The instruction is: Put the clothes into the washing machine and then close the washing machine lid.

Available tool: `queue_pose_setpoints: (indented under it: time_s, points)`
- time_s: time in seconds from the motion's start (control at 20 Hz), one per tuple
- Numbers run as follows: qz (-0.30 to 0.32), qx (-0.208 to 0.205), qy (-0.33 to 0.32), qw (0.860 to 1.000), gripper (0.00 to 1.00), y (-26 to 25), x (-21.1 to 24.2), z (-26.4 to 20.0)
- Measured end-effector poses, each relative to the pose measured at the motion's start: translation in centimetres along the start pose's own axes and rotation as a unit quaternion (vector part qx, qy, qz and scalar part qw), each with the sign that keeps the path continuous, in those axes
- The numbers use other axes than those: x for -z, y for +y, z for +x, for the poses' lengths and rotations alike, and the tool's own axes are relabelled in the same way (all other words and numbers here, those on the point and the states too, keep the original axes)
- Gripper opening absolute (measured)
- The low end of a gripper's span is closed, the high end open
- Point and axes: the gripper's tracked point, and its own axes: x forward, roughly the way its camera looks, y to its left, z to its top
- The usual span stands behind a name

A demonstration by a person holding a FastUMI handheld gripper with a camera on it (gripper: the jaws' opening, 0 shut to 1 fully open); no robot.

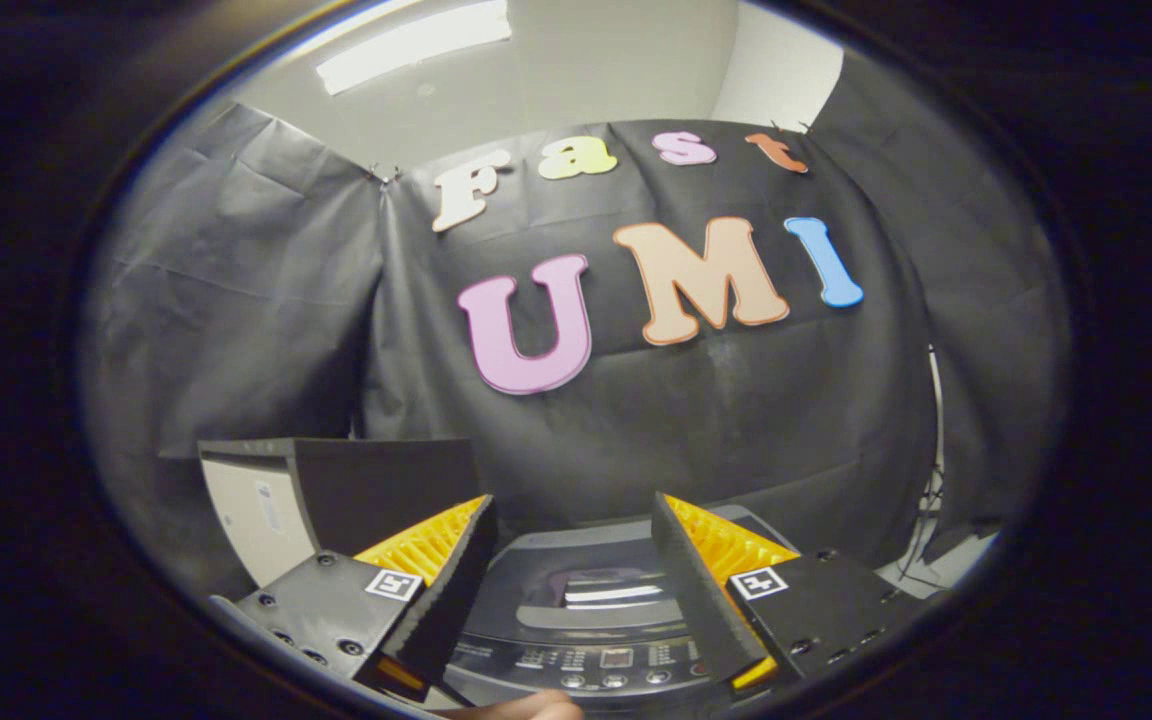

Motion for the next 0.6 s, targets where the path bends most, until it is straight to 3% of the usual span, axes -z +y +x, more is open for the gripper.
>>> queue_pose_setpoints:
  time_s: [0.3,0.6]
  points:
    - [-0.063,0.036,0.051,0.996,0.96,-1.8,1.4,-0.7]
    - [-0.033,0.049,0.047,0.997,0.96,-3.2,1.7,-1.0]
